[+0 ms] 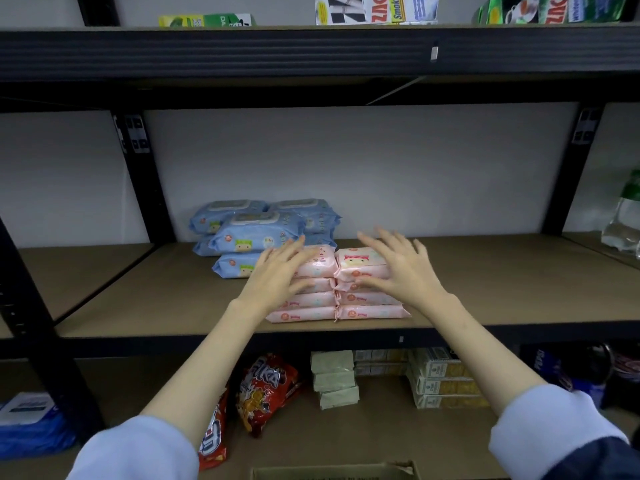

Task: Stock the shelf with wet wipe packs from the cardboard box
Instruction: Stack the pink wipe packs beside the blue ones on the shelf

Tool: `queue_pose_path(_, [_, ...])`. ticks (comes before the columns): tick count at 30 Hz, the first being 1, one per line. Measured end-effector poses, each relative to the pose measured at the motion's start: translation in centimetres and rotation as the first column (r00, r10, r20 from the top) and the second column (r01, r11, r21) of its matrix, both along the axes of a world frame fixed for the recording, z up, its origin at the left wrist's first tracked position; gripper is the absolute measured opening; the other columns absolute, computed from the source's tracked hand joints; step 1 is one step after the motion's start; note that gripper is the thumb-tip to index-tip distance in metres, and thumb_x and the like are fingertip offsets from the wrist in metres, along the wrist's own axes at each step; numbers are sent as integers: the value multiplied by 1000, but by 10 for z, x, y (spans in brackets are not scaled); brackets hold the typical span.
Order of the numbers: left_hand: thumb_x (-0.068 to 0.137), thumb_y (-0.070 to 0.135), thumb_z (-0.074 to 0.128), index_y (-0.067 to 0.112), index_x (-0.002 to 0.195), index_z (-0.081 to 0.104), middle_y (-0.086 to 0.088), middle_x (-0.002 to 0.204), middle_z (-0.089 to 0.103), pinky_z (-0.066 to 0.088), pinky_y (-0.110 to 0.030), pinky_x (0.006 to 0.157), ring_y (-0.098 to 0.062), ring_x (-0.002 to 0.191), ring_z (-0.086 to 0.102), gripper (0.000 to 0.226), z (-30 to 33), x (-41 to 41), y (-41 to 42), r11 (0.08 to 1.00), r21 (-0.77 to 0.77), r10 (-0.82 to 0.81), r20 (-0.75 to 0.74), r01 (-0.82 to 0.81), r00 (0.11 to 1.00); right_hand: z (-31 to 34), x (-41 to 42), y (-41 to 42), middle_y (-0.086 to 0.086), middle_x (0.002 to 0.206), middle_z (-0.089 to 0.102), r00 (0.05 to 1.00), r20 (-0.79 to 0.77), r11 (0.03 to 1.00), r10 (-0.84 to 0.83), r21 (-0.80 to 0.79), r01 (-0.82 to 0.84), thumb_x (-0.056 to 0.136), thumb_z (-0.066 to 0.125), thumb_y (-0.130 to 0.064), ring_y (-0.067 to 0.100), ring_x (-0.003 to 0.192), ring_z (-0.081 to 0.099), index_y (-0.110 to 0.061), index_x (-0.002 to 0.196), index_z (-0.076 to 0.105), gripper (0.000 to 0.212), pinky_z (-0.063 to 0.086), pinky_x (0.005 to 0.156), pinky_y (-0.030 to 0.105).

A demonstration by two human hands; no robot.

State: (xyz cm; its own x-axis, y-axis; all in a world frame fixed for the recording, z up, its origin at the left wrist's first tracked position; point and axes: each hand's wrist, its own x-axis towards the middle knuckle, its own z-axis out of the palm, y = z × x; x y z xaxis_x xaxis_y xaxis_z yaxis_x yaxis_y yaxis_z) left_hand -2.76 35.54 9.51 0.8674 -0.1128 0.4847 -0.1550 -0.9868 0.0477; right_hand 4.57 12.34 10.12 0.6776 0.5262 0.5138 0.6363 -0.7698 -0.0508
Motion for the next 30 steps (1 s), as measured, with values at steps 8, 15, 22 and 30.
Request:
queue_pose_path(8, [72,20,77,43,132,31,-7,150,21,28,-26,112,-19,139,21,79,-38,-23,5,629,-768,21,174,122,984,-35,-9,-18,2,152,20,922,-281,768,265,640,-26,65,80,-37,20,140,23,-43,142,17,99,31,110,50])
queue_pose_path(15, [70,-3,75,34,129,39,3,143,39,37,3,84,-11,131,35,78,-52,-15,10,580,-789,-43,219,203,975,-54,-7,-13,-3,140,41,886,-263,660,381,749,-61,68,81,-18,11,127,40,-44,133,30,86,39,107,36])
queue_pose_path(22, [68,10,80,35,130,41,0,141,38,39,-16,99,-10,127,36,77,-46,-17,14,613,-776,-25,174,153,984,-49,-2,-17,-1,135,44,907,-265,710,327,703,-51,68,81,-24,7,118,41,-39,128,38,75,40,95,24])
queue_pose_path(30, [69,10,79,25,135,41,2,143,38,35,-26,108,-12,134,32,77,-31,-9,21,527,-828,-70,185,194,980,-32,0,-24,-3,148,30,905,-275,699,325,715,-34,62,84,-26,2,124,28,-36,142,25,100,33,100,26])
